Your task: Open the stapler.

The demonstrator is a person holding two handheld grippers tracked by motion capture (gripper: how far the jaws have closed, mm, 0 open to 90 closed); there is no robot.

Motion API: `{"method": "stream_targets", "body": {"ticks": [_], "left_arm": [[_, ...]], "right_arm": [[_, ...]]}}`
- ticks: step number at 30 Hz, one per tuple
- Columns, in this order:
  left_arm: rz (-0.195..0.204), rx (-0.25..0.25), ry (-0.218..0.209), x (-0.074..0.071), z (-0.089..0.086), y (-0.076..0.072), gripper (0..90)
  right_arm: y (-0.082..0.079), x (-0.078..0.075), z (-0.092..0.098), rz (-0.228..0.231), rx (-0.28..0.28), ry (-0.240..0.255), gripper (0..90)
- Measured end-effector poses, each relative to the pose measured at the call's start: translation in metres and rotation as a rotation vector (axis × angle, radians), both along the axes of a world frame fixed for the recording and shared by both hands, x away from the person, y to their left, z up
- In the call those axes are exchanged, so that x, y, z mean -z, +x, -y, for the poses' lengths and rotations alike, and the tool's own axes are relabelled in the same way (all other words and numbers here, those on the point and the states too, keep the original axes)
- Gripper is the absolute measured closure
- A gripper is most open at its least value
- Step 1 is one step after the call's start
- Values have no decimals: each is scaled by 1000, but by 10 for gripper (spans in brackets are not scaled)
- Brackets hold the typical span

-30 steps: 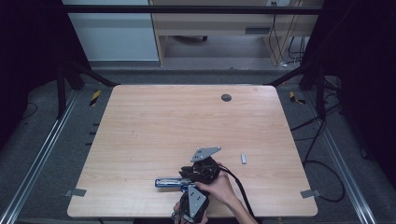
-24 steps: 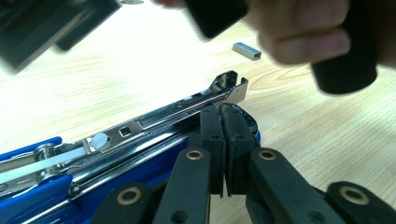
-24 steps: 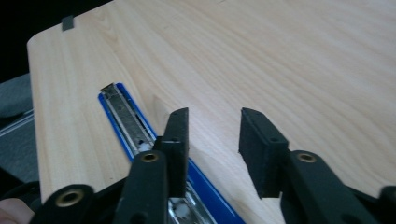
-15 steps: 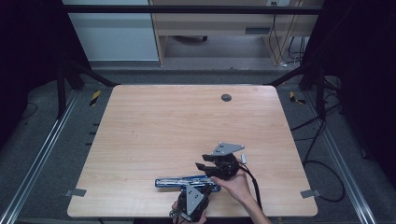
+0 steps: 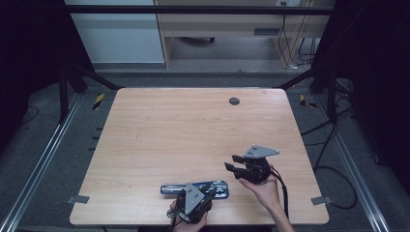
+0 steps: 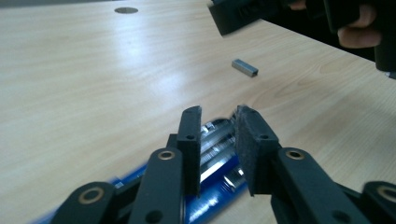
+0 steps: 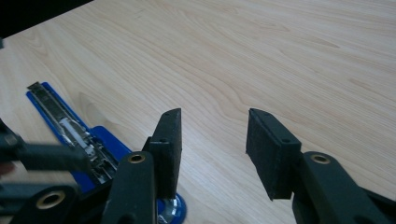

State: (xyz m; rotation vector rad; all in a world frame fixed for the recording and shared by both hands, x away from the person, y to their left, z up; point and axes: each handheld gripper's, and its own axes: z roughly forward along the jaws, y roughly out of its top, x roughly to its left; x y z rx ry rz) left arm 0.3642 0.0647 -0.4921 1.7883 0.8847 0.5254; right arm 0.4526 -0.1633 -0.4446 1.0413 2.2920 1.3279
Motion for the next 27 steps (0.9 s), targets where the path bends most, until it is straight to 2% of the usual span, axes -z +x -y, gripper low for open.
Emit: {"method": "stream_targets", "body": {"ticks": [2, 4, 7, 12, 14, 15, 19, 23, 25, 27], "left_arm": [[8, 7, 11, -9, -4, 6, 686], [9, 15, 15, -16, -8, 11, 662], [6, 30, 26, -29, -15, 20, 628], [-4, 43, 21, -51, -31, 40, 590], [-5, 42, 25, -54, -34, 44, 575], [-12, 41, 35, -60, -40, 51, 564], [-25, 30, 61, -66, -51, 61, 532], [-28, 20, 102, -65, -63, 68, 499], [-35, 9, 104, -63, -72, 71, 492], [-37, 7, 97, -62, -75, 72, 486]], "right_arm": [[1, 0, 4, 9, 20, -13, 554], [3, 1, 7, -7, 36, -19, 547], [3, 3, 8, -4, 50, -55, 532], [4, 1, 12, 5, 83, -64, 520], [5, 1, 16, 10, 89, -76, 509], [6, 1, 17, 6, 100, -76, 501], [7, 1, 24, 20, 125, -98, 478], [8, 0, 32, 17, 147, -90, 473], [9, 0, 35, 33, 158, -86, 475], [10, 0, 37, 21, 154, -86, 482]]}}
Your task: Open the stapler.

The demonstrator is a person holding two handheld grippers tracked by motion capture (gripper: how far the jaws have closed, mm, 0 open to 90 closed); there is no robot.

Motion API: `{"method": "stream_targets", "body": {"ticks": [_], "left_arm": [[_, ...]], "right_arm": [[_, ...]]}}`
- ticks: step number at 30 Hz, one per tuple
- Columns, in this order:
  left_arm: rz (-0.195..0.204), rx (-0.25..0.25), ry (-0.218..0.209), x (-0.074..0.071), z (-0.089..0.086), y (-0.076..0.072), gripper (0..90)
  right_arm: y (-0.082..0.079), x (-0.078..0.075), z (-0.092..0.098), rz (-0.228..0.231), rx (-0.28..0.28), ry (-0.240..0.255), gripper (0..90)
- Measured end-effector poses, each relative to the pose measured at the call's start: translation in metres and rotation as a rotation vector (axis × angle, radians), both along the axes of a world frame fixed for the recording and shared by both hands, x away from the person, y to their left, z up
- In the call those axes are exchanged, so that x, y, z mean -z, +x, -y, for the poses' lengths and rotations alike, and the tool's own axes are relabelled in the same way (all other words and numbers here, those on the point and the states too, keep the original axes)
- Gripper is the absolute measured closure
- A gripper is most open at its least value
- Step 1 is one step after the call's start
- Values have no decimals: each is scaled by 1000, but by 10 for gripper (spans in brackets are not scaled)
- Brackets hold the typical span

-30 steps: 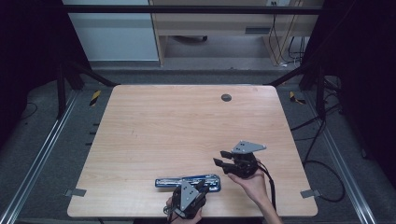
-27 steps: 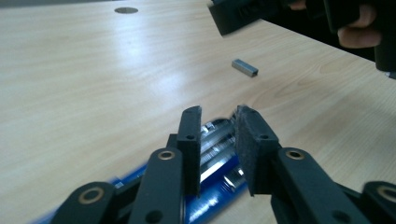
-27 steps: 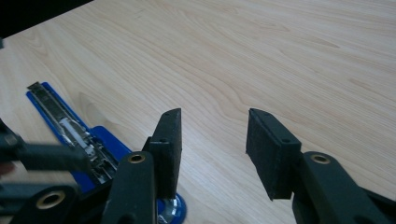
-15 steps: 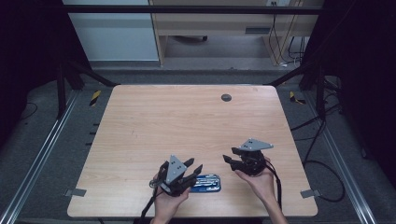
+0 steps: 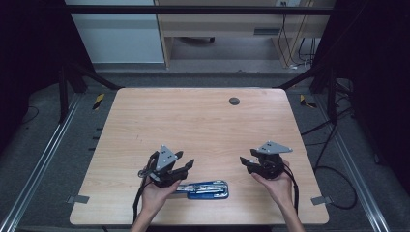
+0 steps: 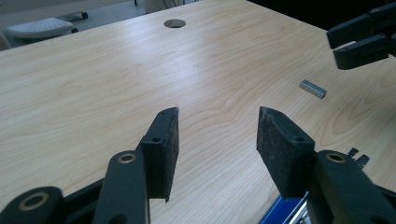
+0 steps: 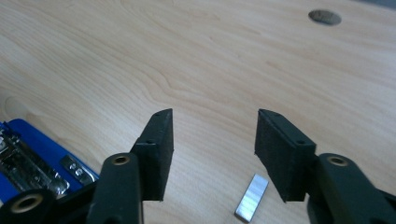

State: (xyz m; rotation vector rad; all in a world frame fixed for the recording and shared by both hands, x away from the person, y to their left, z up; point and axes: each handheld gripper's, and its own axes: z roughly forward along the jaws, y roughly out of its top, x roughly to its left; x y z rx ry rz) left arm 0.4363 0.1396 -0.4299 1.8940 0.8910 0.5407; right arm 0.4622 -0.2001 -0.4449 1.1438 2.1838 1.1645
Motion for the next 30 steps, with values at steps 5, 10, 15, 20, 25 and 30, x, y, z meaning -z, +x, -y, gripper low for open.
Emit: {"method": "stream_targets", "body": {"ticks": [5, 10, 15, 20, 25, 30], "left_arm": [[17, -42, 2, 6, -28, 2, 473], [31, -81, 40, 11, -52, 0, 467], [40, -104, 80, 14, -75, -5, 472], [46, -133, 77, 19, -91, -7, 479], [9, -177, 50, 31, -110, -6, 494], [-18, -220, 32, 37, -118, -4, 466]], "right_arm": [[3, 1, 12, -19, 52, -14, 466], [6, 3, 21, -41, 89, -35, 487], [9, 5, 25, -85, 113, -61, 496], [13, 10, 25, -147, 123, -89, 516], [21, 18, 22, -145, 155, -127, 526], [26, 26, 21, -143, 176, -79, 535]]}}
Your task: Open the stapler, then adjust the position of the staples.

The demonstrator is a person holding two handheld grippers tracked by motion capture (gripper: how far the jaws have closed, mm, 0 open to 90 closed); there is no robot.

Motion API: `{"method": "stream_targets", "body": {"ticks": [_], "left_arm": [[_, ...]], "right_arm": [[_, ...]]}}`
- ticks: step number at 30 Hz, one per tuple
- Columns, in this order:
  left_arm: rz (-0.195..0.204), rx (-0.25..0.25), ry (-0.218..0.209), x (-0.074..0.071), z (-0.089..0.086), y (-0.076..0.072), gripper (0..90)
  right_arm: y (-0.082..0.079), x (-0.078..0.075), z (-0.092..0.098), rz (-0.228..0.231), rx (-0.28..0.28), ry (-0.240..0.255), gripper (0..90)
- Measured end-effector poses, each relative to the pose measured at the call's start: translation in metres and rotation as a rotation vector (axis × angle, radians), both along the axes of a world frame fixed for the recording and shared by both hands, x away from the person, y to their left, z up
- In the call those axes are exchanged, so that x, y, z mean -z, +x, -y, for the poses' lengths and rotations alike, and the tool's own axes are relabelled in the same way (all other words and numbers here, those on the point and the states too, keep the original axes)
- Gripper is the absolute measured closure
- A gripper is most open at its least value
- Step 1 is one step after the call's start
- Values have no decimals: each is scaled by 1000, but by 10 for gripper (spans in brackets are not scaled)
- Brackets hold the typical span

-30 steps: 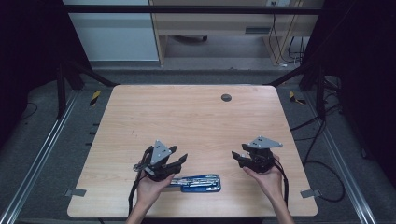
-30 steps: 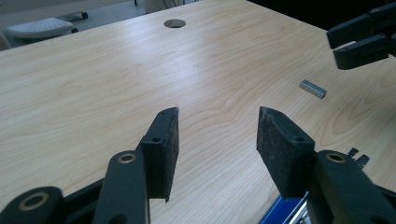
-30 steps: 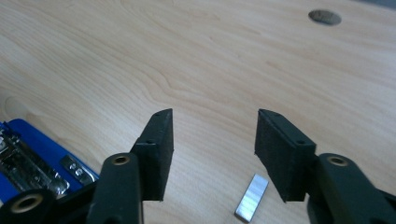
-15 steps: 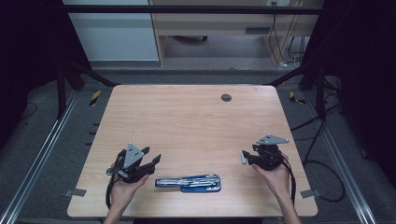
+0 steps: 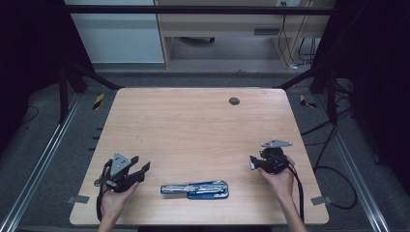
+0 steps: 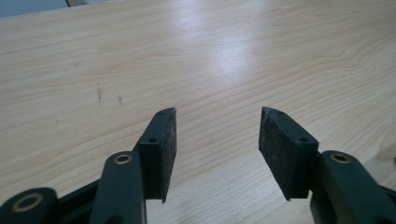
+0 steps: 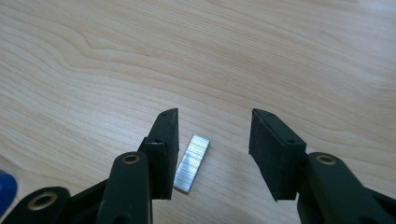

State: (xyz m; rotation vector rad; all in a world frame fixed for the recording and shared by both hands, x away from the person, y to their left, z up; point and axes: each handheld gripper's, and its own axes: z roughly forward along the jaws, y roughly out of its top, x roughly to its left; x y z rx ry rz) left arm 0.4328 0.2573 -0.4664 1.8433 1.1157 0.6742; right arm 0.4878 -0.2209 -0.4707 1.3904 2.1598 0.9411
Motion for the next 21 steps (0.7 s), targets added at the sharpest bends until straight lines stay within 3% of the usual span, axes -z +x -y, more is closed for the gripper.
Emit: {"method": "stream_targets", "body": {"ticks": [6, 14, 17, 21], "left_arm": [[-12, -30, -23, 1, -7, 0, 442], [-17, -38, -7, 3, -10, 2, 421], [-26, -32, 16, 4, -8, 2, 404], [-33, -37, 13, 4, -9, 4, 391]], "right_arm": [[3, 8, 1, -11, 10, 13, 541], [3, 11, -2, -14, 6, 27, 538], [3, 11, -2, -17, 5, 28, 564], [3, 11, 0, -10, 0, 19, 596]]}}
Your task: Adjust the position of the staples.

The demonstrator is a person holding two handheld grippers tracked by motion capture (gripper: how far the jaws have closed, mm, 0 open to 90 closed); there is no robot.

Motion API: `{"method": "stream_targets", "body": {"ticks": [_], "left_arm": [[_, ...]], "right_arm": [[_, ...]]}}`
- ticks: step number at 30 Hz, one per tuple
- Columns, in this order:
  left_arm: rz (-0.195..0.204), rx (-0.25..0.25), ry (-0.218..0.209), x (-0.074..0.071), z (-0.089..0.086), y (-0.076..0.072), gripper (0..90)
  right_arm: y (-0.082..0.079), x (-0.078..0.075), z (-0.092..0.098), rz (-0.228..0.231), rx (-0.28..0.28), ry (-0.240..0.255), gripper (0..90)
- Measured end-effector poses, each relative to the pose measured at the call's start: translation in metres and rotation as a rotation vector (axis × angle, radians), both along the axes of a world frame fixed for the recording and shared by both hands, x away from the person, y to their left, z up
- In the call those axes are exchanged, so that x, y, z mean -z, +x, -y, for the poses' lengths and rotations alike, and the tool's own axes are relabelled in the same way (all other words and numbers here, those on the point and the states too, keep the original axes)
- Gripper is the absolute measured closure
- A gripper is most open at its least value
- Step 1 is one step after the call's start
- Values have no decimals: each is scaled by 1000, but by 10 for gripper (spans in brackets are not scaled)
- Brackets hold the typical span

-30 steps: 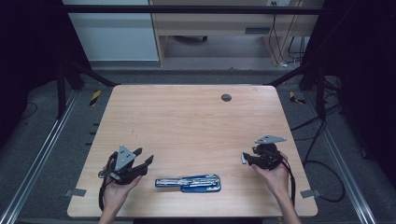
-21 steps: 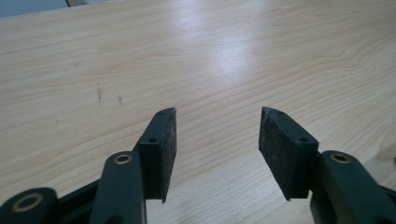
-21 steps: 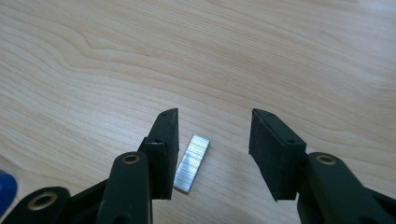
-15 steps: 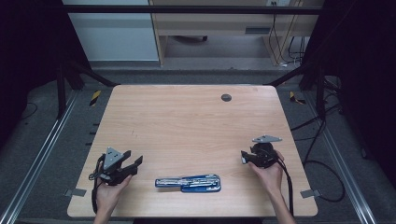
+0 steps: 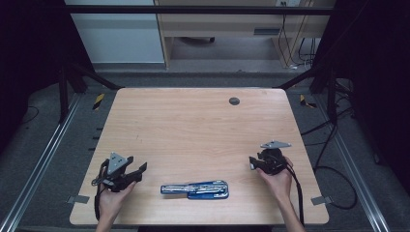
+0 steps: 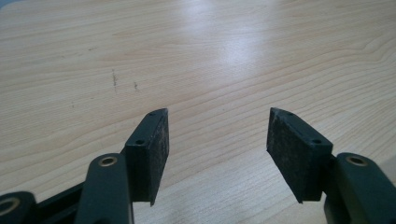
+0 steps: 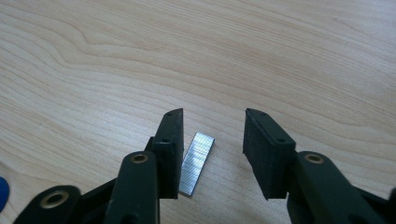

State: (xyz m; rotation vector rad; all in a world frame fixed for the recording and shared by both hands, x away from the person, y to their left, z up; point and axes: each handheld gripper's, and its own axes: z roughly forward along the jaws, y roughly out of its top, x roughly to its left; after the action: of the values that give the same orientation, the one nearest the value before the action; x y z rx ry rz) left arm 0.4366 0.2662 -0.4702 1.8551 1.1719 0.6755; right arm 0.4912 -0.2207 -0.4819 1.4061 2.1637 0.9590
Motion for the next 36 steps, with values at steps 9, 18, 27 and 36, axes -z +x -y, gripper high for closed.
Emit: {"method": "stream_targets", "body": {"ticks": [9, 18, 27, 36], "left_arm": [[-22, -14, -4, 1, -1, 1, 393], [-30, 1, 1, 2, 1, 1, 401], [-36, 9, 8, 2, 1, 2, 407], [-40, 8, 1, 2, 0, 2, 411]], "right_arm": [[2, 3, -5, -32, -13, 11, 647], [4, 6, -7, -50, -16, -11, 695], [5, 8, -8, -69, -30, -14, 745], [6, 8, -5, -70, -40, -30, 785]]}}
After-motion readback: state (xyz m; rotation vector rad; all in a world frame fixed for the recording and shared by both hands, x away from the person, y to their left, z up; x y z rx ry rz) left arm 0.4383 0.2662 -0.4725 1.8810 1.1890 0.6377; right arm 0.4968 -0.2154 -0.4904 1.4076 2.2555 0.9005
